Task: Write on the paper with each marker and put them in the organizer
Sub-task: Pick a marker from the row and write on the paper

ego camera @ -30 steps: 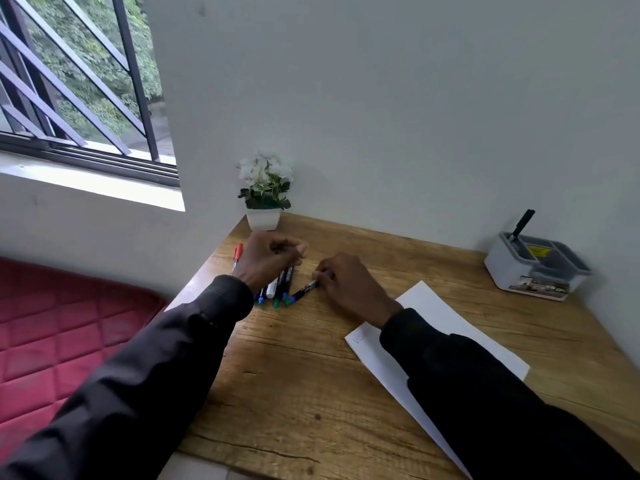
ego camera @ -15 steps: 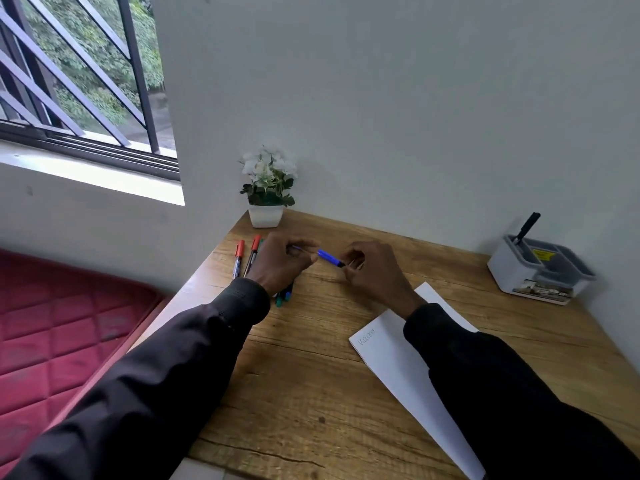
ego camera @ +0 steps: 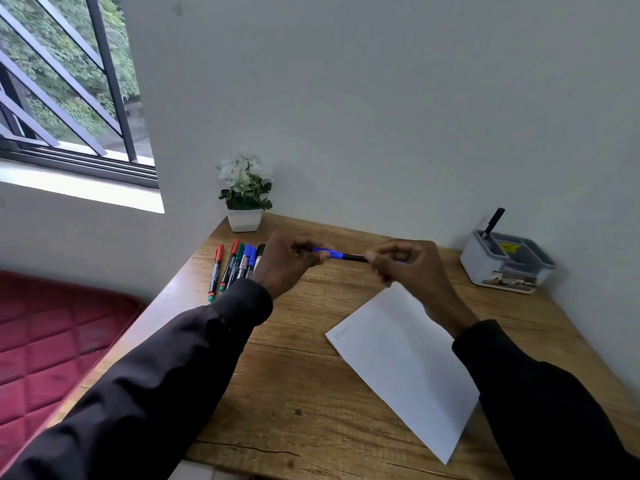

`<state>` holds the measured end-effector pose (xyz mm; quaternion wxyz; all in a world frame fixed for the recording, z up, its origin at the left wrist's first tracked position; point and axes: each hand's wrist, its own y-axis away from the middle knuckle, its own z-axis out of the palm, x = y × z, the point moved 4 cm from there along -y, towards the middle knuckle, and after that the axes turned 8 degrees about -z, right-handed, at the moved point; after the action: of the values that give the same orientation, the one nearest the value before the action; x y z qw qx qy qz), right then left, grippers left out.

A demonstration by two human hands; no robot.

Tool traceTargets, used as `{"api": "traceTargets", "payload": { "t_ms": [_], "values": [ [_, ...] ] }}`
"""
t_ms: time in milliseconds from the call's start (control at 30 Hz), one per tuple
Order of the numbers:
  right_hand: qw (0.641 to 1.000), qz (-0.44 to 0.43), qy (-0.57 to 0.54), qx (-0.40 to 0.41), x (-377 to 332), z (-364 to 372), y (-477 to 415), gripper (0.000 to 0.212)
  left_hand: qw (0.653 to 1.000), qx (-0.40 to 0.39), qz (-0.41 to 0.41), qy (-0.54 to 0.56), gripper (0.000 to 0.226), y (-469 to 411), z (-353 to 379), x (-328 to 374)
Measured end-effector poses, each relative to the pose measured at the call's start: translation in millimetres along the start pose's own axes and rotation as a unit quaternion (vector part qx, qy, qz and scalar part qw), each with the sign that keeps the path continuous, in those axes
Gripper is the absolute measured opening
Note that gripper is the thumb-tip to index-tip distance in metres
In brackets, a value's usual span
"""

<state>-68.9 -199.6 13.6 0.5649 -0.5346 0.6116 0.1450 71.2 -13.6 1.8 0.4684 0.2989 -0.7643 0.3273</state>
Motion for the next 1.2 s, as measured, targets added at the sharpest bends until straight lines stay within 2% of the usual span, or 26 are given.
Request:
{"api": "traceTargets", "payload": {
  "t_ms": [67,100,200,233,300,400,633,767,867,1033,1200],
  "values": [
    [0.984,0.044,-0.171,0.007,0.3,-4.9,8.1,0.036,0.999,-0.005,-0.004,0.035,0.017,1.6,6.8,6.1],
    [0.974,0.057,-0.219,0.0,-0.3,-3.4,11.3,0.042,0.999,-0.012,-0.007,0.048,0.018,2.7,11.4,9.5],
    [0.962,0.084,-0.26,-0.016,-1.9,8.1,17.3,0.051,0.998,-0.035,-0.019,0.058,0.018,4.0,26.8,16.4],
    [0.962,0.091,-0.259,-0.008,-1.6,10.2,17.5,0.052,0.997,-0.039,-0.021,0.055,0.018,4.4,30.6,18.5],
    [0.963,0.096,-0.251,0.01,0.2,10.1,16.0,0.04,0.998,-0.041,-0.01,0.042,0.018,4.6,34.1,22.9],
    [0.961,0.095,-0.261,-0.015,0.5,8.8,14.1,0.025,0.999,-0.048,0.013,0.018,0.018,1.5,33.1,24.6],
    [0.952,0.084,-0.279,-0.094,0.4,8.9,13.9,0.036,0.997,-0.072,0.023,-0.009,0.018,-9.4,27.0,16.1],
    [0.961,0.101,-0.257,-0.036,8.8,5.8,17.7,0.042,0.997,-0.072,0.019,-0.009,0.016,-10.9,33.3,6.4],
    [0.96,0.109,-0.257,0.022,19.1,-2.0,29.0,0.037,0.996,-0.034,0.016,-0.078,0.012,-13.2,34.0,-8.9],
    [0.989,0.074,-0.127,0.009,28.0,3.9,45.0,0.015,0.984,-0.031,-0.026,-0.176,0.015,-20.6,37.2,-33.4],
    [0.993,0.089,-0.071,0.042,37.4,12.9,49.4,0.008,0.961,-0.017,0.009,-0.277,0.023,-28.9,44.6,-38.2]
  ]
}}
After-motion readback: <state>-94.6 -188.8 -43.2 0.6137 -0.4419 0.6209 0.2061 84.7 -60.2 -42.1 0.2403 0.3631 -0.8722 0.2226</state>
